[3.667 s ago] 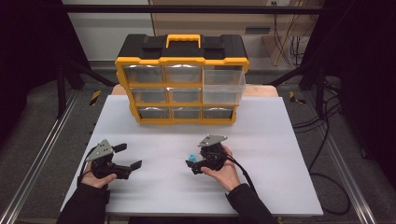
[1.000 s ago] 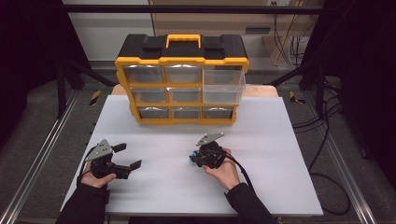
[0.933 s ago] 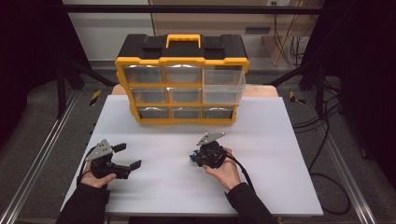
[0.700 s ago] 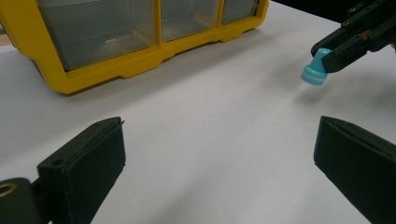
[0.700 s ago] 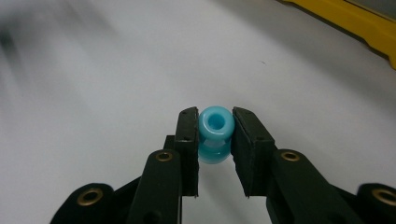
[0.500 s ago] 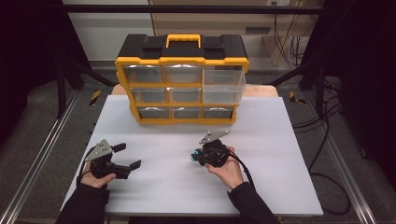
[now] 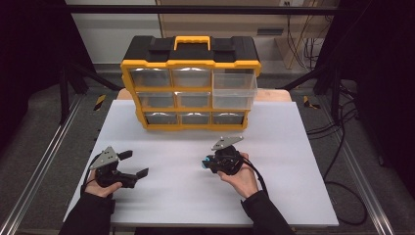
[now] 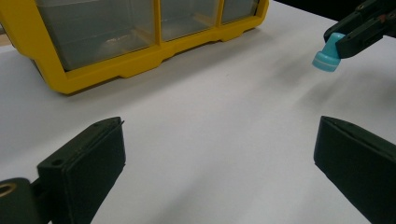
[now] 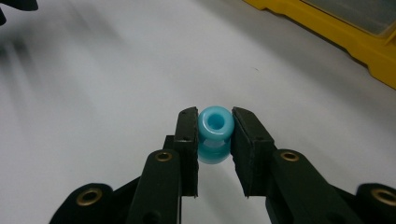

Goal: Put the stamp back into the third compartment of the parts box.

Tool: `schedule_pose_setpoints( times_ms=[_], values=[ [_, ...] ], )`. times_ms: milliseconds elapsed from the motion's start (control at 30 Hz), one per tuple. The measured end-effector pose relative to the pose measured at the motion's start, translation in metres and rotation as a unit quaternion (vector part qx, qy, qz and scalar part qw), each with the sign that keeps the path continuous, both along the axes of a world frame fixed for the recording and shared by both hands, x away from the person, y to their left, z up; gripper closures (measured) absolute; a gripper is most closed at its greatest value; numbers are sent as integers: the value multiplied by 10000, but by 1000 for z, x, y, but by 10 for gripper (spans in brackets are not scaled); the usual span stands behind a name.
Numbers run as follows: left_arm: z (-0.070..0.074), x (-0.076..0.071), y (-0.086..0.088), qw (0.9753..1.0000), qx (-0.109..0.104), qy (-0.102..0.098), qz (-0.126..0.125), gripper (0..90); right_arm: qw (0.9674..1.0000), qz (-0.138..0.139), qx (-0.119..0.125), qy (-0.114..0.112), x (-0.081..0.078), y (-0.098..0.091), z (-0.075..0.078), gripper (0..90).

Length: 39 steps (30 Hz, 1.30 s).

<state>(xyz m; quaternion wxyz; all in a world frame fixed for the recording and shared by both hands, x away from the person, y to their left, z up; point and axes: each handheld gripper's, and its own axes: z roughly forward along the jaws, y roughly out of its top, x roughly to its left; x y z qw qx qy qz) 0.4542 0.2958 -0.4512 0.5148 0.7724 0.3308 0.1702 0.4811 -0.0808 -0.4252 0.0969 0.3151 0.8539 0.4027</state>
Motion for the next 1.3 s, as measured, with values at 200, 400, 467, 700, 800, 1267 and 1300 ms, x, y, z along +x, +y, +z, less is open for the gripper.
schedule_pose_setpoints(
  times_ms=[200, 400, 467, 700, 800, 1267, 1300],
  values=[
    [-1, 0, 0, 10000, -1, 9, -4, 18, 10000, 0, -8, 3, 0, -3, 2, 725],
    [-1, 0, 0, 10000, 0, 5, -10, 18, 10000, -21, 31, -70, 0, -6, 6, 725],
    [0, 0, 0, 10000, -6, 1, -11, 18, 9999, -30, 66, -85, -1, -8, 9, 725],
    [0, 1, 0, 10000, 0, 4, -11, 18, 9997, -110, 143, -148, -2, -17, 18, 725],
    [0, 0, -1, 10000, -4, -3, -14, 18, 9996, -140, 188, -184, -3, -22, 22, 725],
    [0, 0, -1, 10000, 1, -6, -24, 18, 9987, -182, 284, -389, -9, -33, 40, 726],
    [0, 0, -1, 10000, 8, -6, -20, 18, 9986, -166, 296, -404, -10, -34, 42, 725]
  ],
)
